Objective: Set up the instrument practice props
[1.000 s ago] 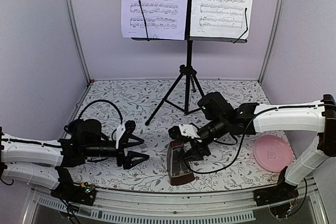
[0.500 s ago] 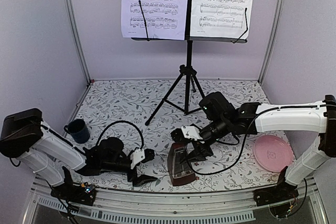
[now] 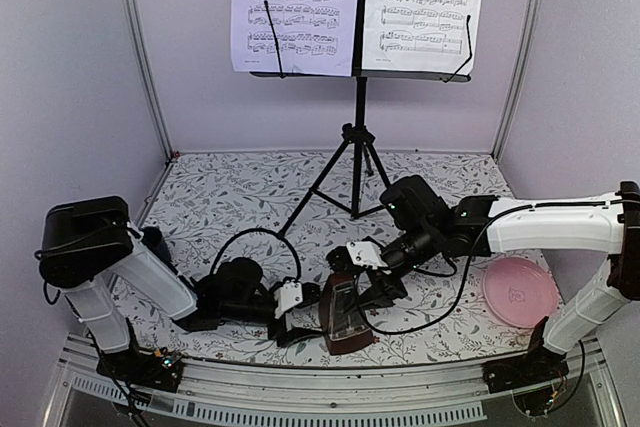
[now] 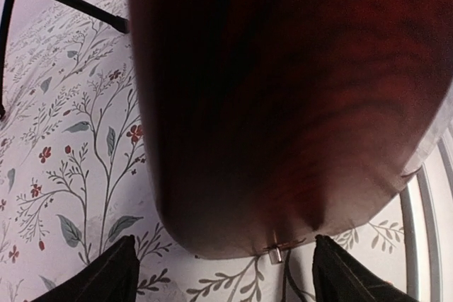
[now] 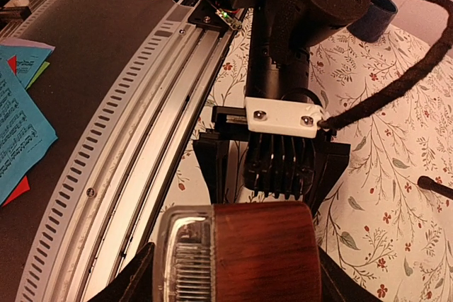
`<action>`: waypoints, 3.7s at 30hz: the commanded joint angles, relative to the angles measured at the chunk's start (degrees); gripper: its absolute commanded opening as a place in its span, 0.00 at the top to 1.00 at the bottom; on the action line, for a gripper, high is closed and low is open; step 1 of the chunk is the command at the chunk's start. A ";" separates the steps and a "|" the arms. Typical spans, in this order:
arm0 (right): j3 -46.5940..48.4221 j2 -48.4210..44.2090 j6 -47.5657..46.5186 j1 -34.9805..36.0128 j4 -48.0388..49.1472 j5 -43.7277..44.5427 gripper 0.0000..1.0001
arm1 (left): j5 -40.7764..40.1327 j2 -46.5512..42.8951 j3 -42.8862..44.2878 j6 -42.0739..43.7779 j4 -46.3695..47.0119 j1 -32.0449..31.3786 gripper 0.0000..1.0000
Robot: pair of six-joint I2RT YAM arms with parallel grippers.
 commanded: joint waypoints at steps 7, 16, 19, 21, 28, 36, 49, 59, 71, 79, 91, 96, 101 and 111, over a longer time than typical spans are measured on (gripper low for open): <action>-0.32 -3.08 -0.66 -0.27 3.46 -2.19 0.84 | 3.28 3.70 3.57 4.39 -1.26 -0.71 0.31; -0.69 -3.36 -0.66 -0.26 3.56 -1.72 0.85 | 4.43 4.68 4.46 5.64 -2.37 -0.57 0.55; -0.69 -3.18 -0.66 -0.24 3.56 -1.68 0.85 | 4.54 4.85 4.49 5.86 -2.56 -0.48 0.60; -0.69 -3.09 -0.66 -0.22 3.56 -1.55 0.85 | 4.76 4.78 4.49 5.84 -2.55 -0.24 0.63; -0.75 -3.34 -0.03 -0.20 3.92 0.08 0.86 | 3.32 2.80 3.35 4.42 -1.70 0.12 0.51; -0.33 -2.61 14.89 -1.20 14.81 12.50 0.85 | -3.56 -8.36 -2.95 -9.19 2.73 5.02 0.19; 1.57 3.64 46.80 1.16 34.39 31.57 0.76 | -22.72 -30.77 -6.88 -19.49 -9.45 5.49 0.11; 8.43 11.77 51.49 7.56 29.42 52.76 0.71 | -30.35 -45.62 -7.38 -26.56 -16.93 6.98 0.01; 12.76 11.53 50.91 10.49 26.06 55.29 0.21 | -29.31 -46.40 -5.71 -27.34 -21.47 7.18 0.01; 5.85 3.21 50.35 9.64 30.34 51.04 0.01 | -22.88 -42.21 -3.50 -27.02 -21.60 7.05 0.01; -15.57 -12.13 57.44 2.91 34.22 48.69 0.01 | -26.33 -29.89 1.63 -32.24 -17.10 2.63 0.01; -23.77 -15.17 61.25 2.22 37.20 48.79 0.01 | -26.83 -25.21 3.86 -31.91 -15.02 0.82 0.01; -27.81 -15.94 63.08 2.12 39.36 48.98 0.00 | -29.31 -20.90 6.06 -33.33 -14.32 0.23 0.01; -29.28 -9.91 63.14 2.18 43.79 45.96 0.04 | -32.52 -13.47 11.51 -33.69 -14.71 -0.09 0.10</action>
